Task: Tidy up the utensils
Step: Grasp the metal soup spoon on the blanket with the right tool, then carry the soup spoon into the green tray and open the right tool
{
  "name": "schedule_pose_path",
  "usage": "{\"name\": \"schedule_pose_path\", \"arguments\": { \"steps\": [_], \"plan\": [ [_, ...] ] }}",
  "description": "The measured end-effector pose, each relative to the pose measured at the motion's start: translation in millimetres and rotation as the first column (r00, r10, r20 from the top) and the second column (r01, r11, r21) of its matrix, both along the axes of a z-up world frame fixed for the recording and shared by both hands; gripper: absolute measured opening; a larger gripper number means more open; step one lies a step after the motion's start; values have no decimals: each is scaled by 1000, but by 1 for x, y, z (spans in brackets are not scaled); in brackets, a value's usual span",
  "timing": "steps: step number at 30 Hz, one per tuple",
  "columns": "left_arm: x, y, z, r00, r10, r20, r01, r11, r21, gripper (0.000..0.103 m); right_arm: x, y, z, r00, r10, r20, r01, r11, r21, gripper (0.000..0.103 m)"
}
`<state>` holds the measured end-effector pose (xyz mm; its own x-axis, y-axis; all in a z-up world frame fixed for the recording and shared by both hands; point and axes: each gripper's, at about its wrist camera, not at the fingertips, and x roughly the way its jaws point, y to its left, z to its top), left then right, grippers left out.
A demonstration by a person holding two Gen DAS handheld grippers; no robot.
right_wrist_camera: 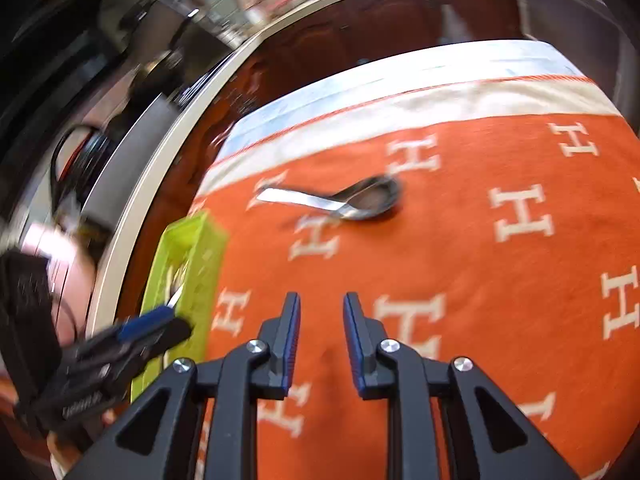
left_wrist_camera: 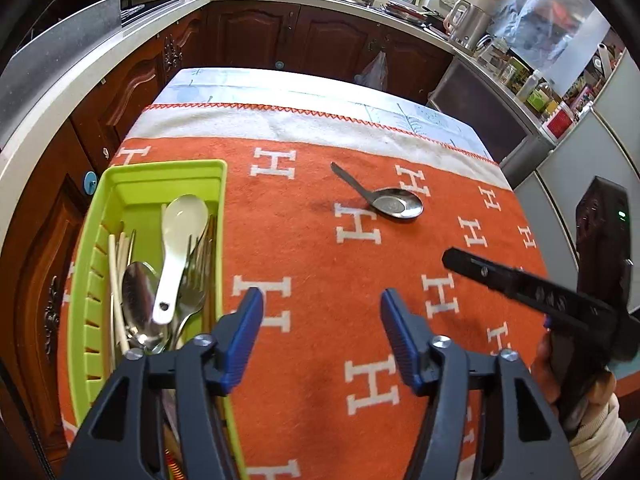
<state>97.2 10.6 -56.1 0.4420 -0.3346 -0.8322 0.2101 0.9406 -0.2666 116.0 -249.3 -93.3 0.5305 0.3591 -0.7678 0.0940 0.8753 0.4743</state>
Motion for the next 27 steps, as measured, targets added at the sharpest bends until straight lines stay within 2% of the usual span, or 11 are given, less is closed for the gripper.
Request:
{"name": "schedule_pose_path", "arguments": {
  "steps": [8,17,23,24,25,26,27],
  "plan": [
    [18,-12,-8,1000,29,-2,-29,1000,3,64,38,-28,-21,993,-118,-22,118,993,19,23],
    [31,-16,-16,999,43,-6,-43,999,-6,64,65,-26,-36,988,-152,-39,153,988,24,23],
    [31,-16,-18,999,43,-7,-43,999,-14,64,75,-14,-37,988,-154,8,154,988,-15,22],
    [30,-16,-18,999,43,-4,-43,999,-14,64,75,-13,-37,988,-154,11,154,988,-19,20],
    [29,-15,-18,999,44,-2,-44,999,-14,64,76,-12,-38,988,-152,10,152,988,-24,10],
    [29,-14,-17,999,47,1,-47,999,-11,64,78,-11,-40,989,-148,4,148,989,-27,5],
    [28,-14,-17,999,50,3,-50,999,-10,64,78,-11,-41,990,-142,7,142,990,-20,5]
  ]
}}
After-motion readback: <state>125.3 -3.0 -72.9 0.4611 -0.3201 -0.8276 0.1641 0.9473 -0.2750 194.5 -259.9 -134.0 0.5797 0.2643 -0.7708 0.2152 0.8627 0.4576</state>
